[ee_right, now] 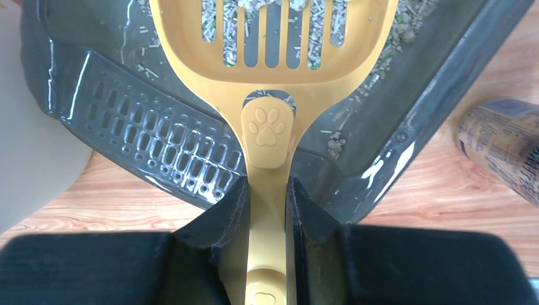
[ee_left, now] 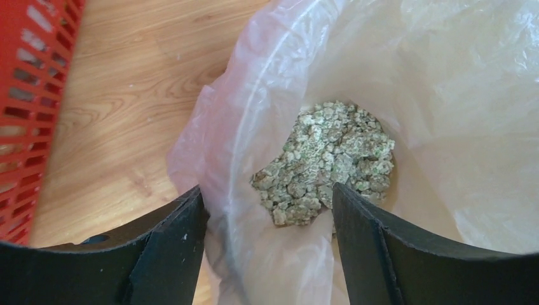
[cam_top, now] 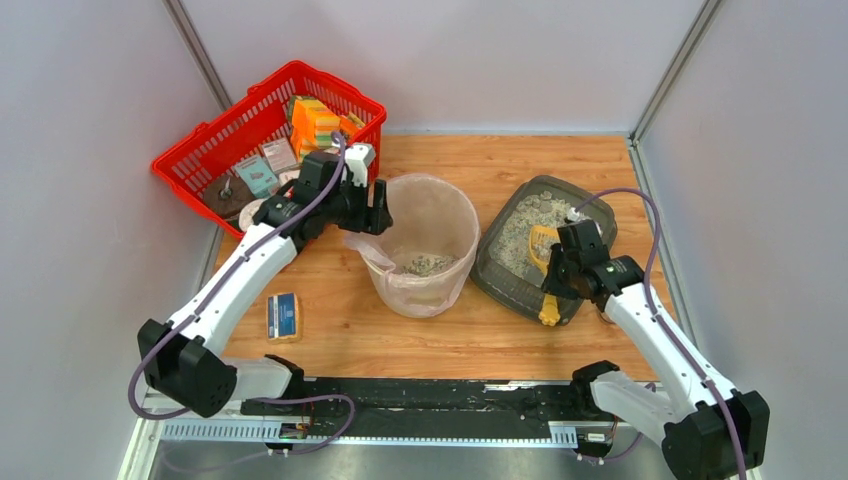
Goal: Clean the litter box
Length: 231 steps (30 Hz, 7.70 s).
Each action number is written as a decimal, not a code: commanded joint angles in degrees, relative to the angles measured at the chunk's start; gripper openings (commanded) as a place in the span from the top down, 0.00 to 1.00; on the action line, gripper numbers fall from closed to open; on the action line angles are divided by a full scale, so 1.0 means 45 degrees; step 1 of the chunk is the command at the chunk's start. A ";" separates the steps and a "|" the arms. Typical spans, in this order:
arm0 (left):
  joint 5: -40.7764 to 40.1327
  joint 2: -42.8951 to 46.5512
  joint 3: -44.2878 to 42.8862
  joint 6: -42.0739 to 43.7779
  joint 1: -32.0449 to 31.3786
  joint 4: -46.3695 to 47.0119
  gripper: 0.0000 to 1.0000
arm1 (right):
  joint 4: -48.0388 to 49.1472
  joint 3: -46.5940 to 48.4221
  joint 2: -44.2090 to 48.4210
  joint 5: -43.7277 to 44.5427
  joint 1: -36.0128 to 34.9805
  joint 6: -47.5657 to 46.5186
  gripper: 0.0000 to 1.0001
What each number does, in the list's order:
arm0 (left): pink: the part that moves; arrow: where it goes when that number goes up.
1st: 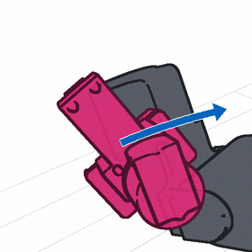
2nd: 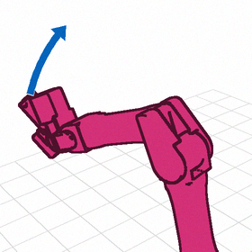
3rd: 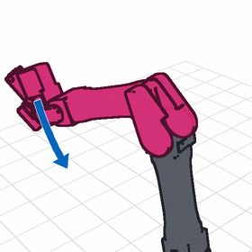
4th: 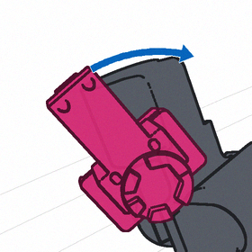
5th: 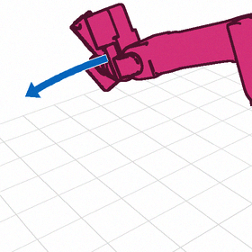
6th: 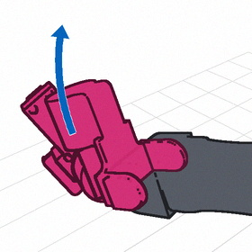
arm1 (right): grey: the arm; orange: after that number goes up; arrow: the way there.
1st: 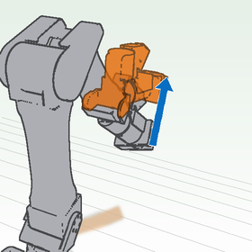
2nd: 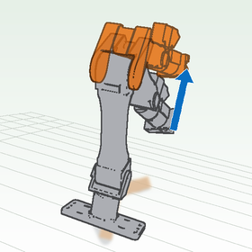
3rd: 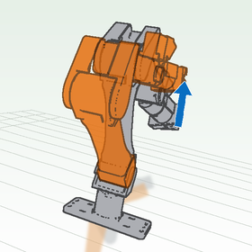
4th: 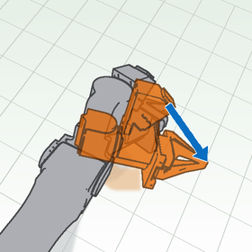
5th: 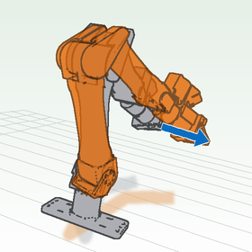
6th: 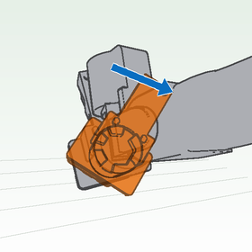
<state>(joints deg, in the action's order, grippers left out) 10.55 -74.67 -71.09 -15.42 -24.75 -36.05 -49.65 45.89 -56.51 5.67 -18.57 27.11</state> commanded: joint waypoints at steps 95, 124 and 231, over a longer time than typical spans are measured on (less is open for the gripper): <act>-0.2402 0.1302 -0.1546 0.2079 0.0794 -0.0777 0.22 | 1.0073 0.1738 -0.0841 1.3447 -1.2553 -2.3914 1.00; -0.2402 0.1008 -0.1624 0.2079 0.0794 -0.0914 0.23 | 1.4072 -0.1115 0.0273 1.3113 -1.3100 -3.0212 0.99; -0.1895 0.1575 -0.1351 0.1474 0.0696 -0.0426 0.21 | -0.5665 0.5680 -0.4647 -0.2412 0.1313 -0.0497 1.00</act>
<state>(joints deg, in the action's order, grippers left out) 0.51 -67.96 -76.34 -7.75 -21.69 -38.81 -71.02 66.63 -75.07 -4.64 -13.28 24.21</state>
